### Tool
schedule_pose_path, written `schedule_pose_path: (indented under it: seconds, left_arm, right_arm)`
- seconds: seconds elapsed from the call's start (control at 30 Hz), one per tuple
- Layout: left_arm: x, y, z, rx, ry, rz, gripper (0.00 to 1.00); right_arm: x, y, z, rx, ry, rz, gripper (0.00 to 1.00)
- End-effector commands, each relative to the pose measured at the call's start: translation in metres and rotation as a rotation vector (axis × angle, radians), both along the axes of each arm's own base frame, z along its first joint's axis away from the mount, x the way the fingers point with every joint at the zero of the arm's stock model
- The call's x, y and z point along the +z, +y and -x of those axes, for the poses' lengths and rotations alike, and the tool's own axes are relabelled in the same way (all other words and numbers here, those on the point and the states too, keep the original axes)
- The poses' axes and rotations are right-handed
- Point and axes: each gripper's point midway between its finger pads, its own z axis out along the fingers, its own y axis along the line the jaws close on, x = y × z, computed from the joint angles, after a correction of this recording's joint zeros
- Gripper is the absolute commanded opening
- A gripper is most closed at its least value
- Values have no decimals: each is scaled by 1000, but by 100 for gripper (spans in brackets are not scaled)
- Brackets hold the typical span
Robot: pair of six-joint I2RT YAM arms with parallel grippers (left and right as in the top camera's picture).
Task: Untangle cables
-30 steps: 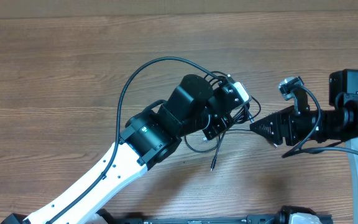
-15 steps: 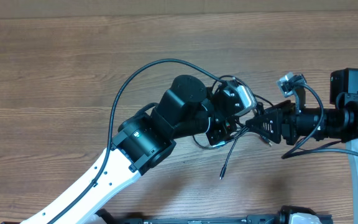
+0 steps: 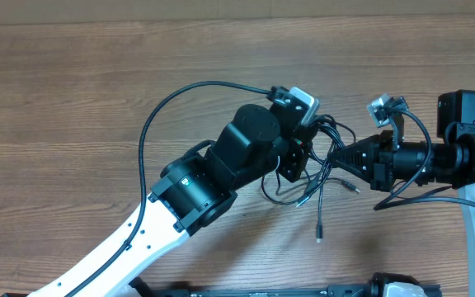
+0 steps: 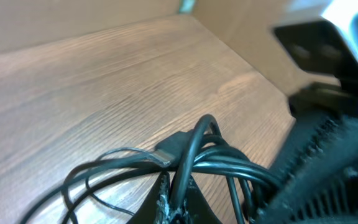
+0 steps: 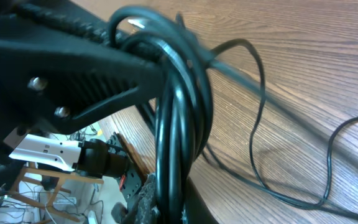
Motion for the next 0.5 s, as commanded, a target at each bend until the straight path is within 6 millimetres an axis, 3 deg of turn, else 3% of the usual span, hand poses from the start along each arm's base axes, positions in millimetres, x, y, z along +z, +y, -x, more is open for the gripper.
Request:
schedule_pose_path:
  seconds: [0.0,0.2,0.47]
  left_arm:
    - [16,44,-39,373,46,117,4]
    - [-1,78,-56,585,233,229,4]
    - [-4,82,-58,629,315,296,4]
  right_arm:
    - [0,0,7,2,6,18,4]
    - [-1,0,7,3,9,18,4]
    - [-2,-1,7,-1,11,29,4]
